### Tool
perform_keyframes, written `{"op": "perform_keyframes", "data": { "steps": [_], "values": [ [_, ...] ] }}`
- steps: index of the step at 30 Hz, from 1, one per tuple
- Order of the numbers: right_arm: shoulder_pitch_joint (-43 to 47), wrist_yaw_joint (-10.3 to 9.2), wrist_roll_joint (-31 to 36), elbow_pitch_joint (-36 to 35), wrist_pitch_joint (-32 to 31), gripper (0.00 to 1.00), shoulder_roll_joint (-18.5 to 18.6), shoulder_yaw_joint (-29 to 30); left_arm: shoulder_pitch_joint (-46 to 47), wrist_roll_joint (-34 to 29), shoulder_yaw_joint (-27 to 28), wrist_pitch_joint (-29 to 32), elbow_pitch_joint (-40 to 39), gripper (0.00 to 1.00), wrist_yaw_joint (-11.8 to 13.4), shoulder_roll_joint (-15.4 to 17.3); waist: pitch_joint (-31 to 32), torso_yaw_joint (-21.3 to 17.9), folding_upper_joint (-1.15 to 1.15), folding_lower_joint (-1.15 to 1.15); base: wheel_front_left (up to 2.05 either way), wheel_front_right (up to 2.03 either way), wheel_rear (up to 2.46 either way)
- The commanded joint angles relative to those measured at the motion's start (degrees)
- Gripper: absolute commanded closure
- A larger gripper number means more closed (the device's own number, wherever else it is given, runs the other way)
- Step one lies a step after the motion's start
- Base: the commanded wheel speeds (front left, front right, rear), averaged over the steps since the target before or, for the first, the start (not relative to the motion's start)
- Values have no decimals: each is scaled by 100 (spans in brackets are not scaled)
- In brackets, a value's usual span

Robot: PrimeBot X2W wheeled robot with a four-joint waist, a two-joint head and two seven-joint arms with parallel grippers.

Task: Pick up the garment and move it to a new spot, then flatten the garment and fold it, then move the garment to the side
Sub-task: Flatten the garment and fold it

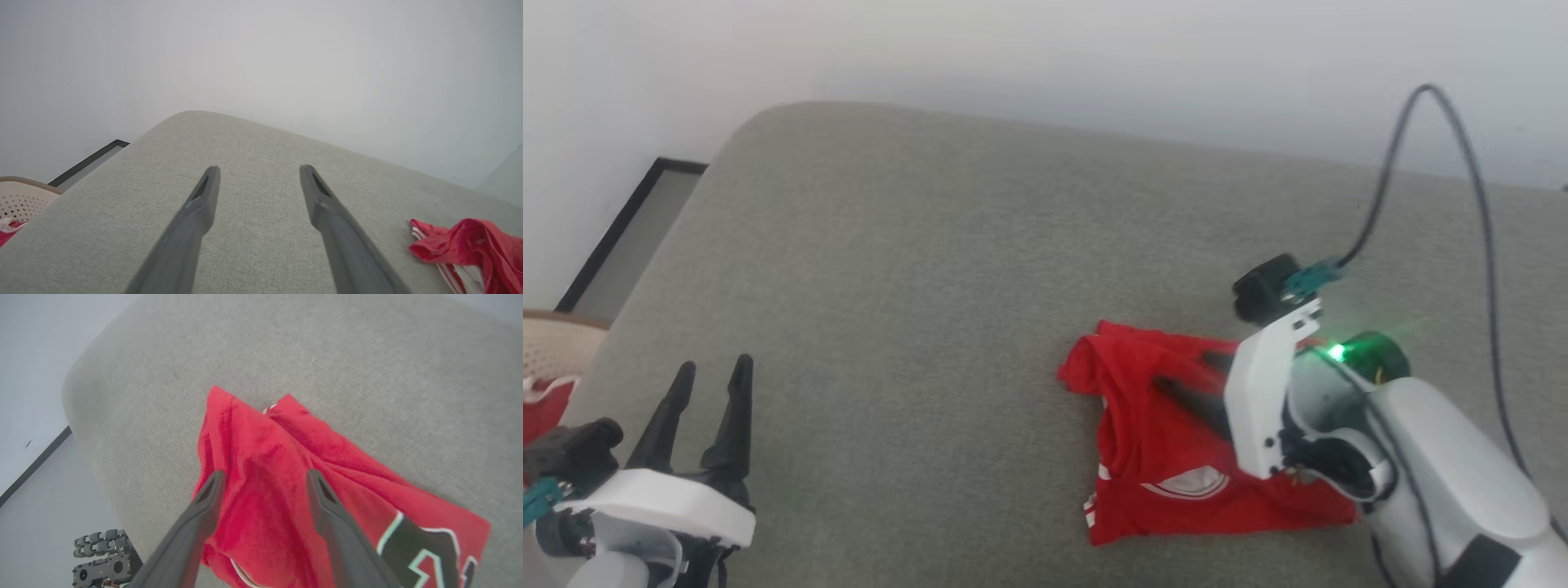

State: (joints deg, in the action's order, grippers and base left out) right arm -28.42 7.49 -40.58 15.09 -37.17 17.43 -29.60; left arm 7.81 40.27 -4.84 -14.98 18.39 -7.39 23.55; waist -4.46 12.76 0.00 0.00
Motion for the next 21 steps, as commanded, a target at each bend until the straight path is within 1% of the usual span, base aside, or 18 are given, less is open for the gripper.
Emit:
{"op": "perform_keyframes", "data": {
  "steps": [1,5,12,19,21],
  "values": [
    [33,1,-39,-55,61,0,30,23,-66,-6,37,-23,-16,0,-12,23,55,-75,0,0,0,0,0],
    [194,0,-37,-317,365,0,240,254,-187,-56,113,-23,-67,0,-12,70,157,-243,0,0,0,0,0],
    [634,0,68,-615,1179,0,627,682,-453,-177,280,-23,-177,0,-12,97,333,-560,0,0,0,0,0],
    [1151,1,316,-617,2314,0,887,1174,-739,-296,442,-23,-252,0,-12,129,505,-878,0,0,0,0,0],
    [1280,1,368,-571,2693,0,892,1347,-800,-313,511,-23,-273,0,-12,121,524,-954,0,0,0,0,0]
  ]
}}
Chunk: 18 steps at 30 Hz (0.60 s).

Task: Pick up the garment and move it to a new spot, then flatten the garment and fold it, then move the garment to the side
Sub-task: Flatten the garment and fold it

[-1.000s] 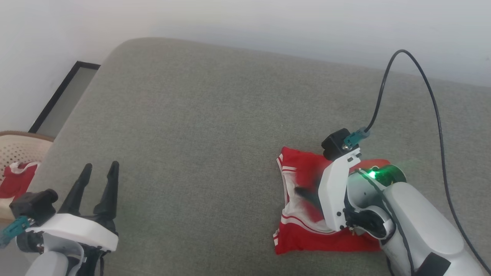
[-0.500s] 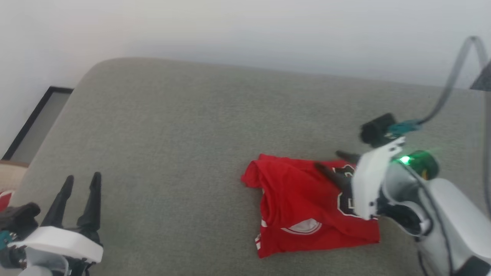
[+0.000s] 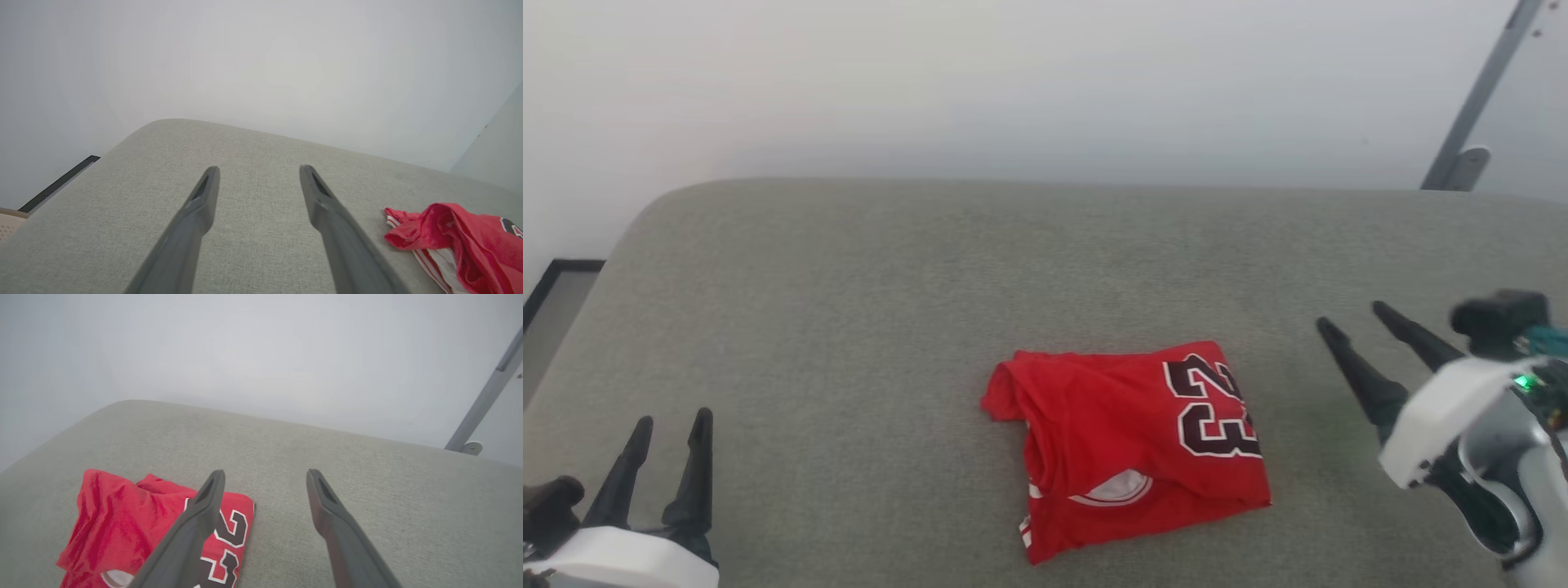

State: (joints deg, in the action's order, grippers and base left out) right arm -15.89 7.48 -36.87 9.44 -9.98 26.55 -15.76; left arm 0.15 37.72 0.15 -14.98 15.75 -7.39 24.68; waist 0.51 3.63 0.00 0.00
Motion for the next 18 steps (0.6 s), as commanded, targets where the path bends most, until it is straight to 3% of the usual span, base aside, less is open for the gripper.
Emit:
{"op": "perform_keyframes", "data": {
  "steps": [1,8,18],
  "values": [
    [94,2,46,16,147,0,-19,27,-69,-72,30,-23,-21,0,-12,3,35,-77,0,0,0,0,0],
    [570,2,289,407,1330,0,65,446,-257,-150,126,-23,-59,0,-12,12,72,-258,0,0,0,0,0],
    [1007,2,417,712,2041,0,-100,747,-355,-167,157,-23,-109,0,-12,71,94,-372,0,0,0,0,0]
  ]
}}
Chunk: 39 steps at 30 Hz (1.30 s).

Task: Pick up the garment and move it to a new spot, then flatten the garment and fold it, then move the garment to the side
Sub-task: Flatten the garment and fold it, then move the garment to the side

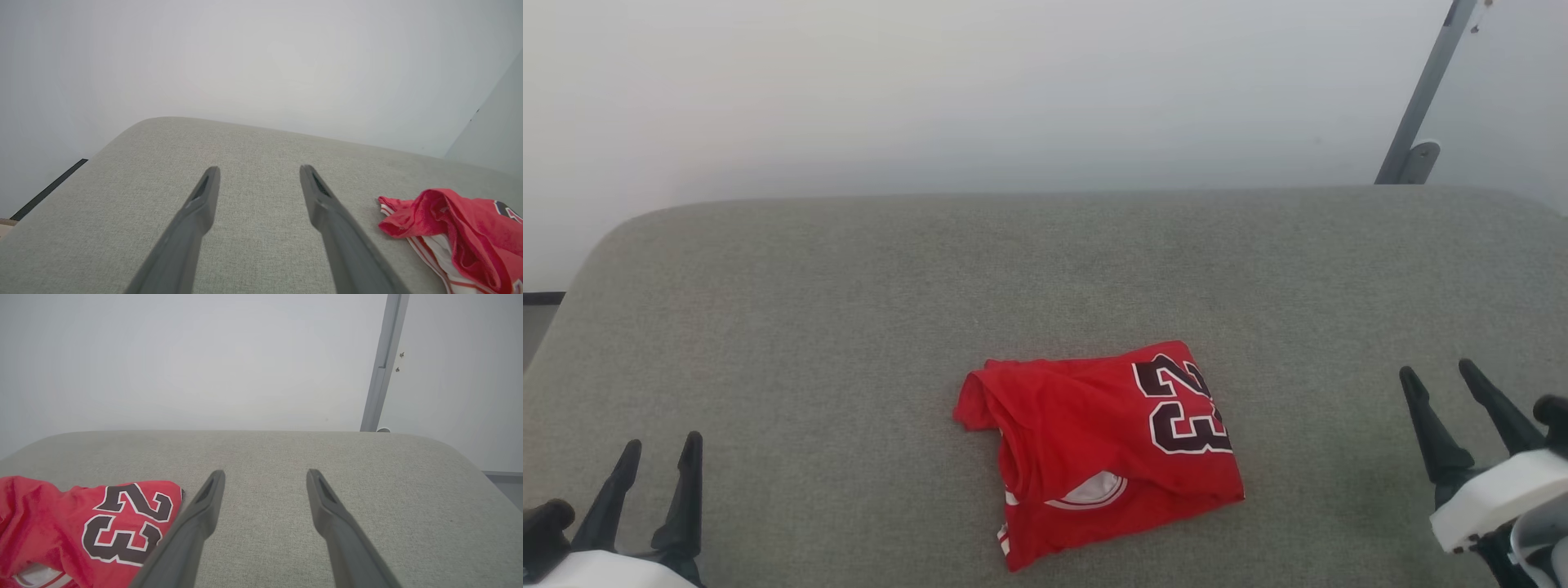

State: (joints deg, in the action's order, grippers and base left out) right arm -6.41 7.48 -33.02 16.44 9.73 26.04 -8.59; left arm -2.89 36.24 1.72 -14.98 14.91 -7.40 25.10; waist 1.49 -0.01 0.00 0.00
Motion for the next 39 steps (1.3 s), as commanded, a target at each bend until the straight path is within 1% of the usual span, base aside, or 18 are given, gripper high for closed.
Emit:
{"op": "perform_keyframes", "data": {
  "steps": [1,12,23,28,32,39],
  "values": [
    [79,2,46,21,119,0,-67,51,-51,-24,-6,-23,-27,0,-10,41,-9,-15,0,0,0,0,0],
    [237,2,97,79,241,0,-233,170,51,-61,-122,-23,-32,0,-10,105,-28,-67,0,0,0,0,0],
    [239,2,112,80,94,0,-282,61,90,-93,-150,-23,-37,0,-10,93,-21,-56,0,0,0,0,0],
    [92,2,39,30,-115,0,-300,-187,103,-80,-201,-23,-23,0,-10,91,-35,76,0,0,0,0,0],
    [-110,2,-3,25,-374,0,-283,-503,115,-66,-243,-23,12,0,-10,91,-58,229,0,0,0,0,0],
    [-587,2,-146,259,-1158,0,-253,-1008,183,-53,-376,-23,22,0,-10,36,-164,580,0,0,0,0,0]
  ]
}}
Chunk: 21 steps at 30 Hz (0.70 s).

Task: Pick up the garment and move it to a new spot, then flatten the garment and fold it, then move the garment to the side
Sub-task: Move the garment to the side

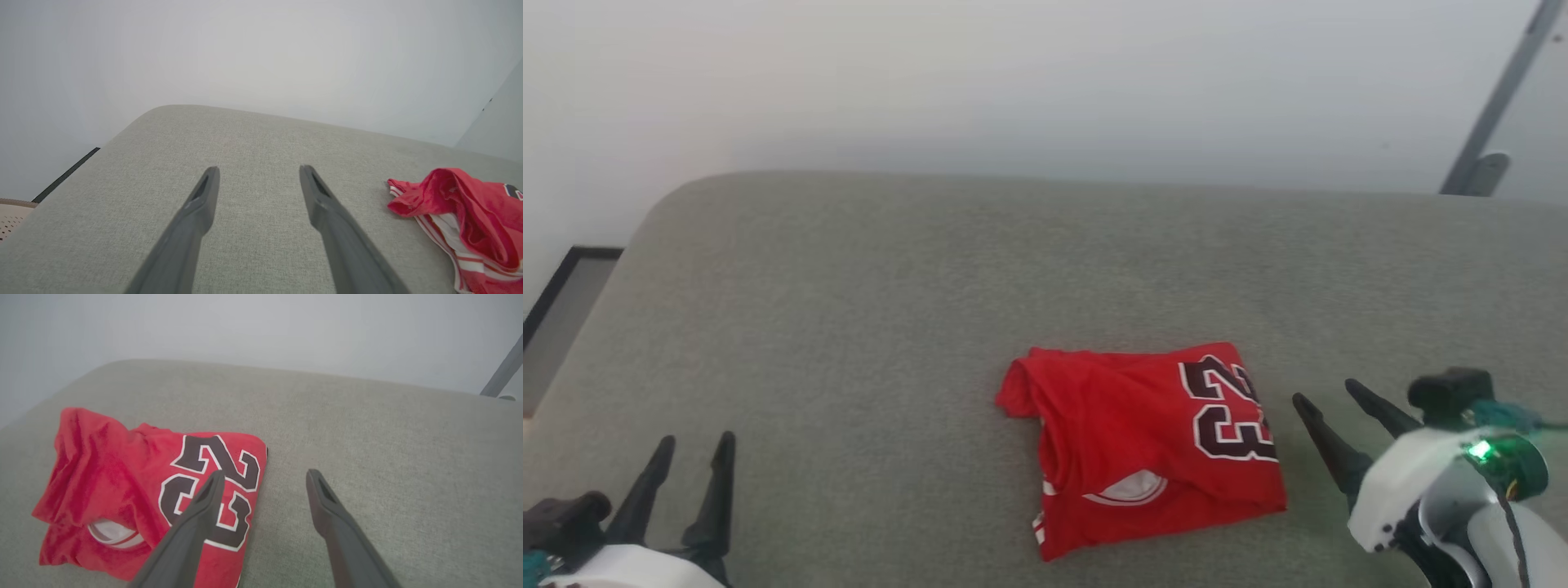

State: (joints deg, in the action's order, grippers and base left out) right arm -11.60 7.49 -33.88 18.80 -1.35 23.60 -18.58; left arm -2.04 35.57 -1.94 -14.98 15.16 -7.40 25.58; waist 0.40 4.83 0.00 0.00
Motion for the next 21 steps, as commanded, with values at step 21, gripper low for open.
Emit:
{"op": "perform_keyframes", "data": {
  "steps": [21],
  "values": [
    [-1175,0,320,1377,-3405,0,-294,-160,616,134,-502,-23,141,0,-10,-174,-772,1062,0,0,0,0,0]
  ]
}}
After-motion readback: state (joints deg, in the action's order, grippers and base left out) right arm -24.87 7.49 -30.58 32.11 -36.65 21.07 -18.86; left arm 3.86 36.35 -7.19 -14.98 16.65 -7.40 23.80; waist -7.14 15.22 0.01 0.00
